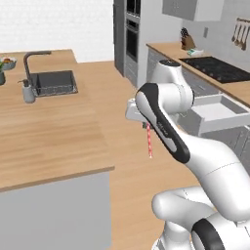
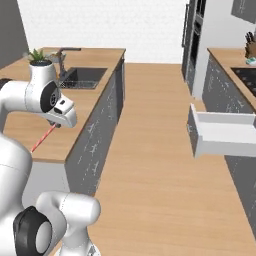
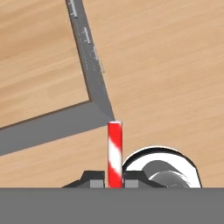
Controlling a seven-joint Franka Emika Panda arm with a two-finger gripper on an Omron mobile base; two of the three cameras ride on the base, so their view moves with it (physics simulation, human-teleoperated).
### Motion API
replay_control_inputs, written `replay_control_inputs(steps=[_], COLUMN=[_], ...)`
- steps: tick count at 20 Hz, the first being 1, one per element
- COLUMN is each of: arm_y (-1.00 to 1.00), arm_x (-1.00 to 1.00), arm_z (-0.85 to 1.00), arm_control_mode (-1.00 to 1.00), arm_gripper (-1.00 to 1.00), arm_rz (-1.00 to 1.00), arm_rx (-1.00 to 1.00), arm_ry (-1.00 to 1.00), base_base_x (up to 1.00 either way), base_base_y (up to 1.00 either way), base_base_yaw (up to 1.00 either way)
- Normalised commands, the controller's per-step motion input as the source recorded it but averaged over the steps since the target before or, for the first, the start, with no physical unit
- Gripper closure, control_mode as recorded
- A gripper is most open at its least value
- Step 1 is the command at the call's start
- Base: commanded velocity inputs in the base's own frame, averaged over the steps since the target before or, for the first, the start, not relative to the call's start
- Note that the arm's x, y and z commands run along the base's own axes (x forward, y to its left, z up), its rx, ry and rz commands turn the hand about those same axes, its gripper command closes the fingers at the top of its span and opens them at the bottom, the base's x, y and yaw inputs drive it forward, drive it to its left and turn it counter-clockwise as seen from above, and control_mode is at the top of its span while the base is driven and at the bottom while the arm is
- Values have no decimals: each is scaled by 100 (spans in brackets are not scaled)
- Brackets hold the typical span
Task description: Take a straw from the drawer in front and place it inside the glass cup on the dining counter.
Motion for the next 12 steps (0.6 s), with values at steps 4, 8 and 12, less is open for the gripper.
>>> replay_control_inputs(steps=[4, 8, 12], arm_y=[0, 0, 0], arm_x=[0, 0, 0], arm_z=[0, 0, 0], arm_control_mode=[100, 100, 100], arm_gripper=[100, 100, 100], arm_rz=[0, 0, 0], arm_rx=[0, 0, 0], arm_ry=[0, 0, 0], base_base_x=[-3, -7, -4], base_base_y=[100, 100, 100], base_base_yaw=[-3, -3, -2])
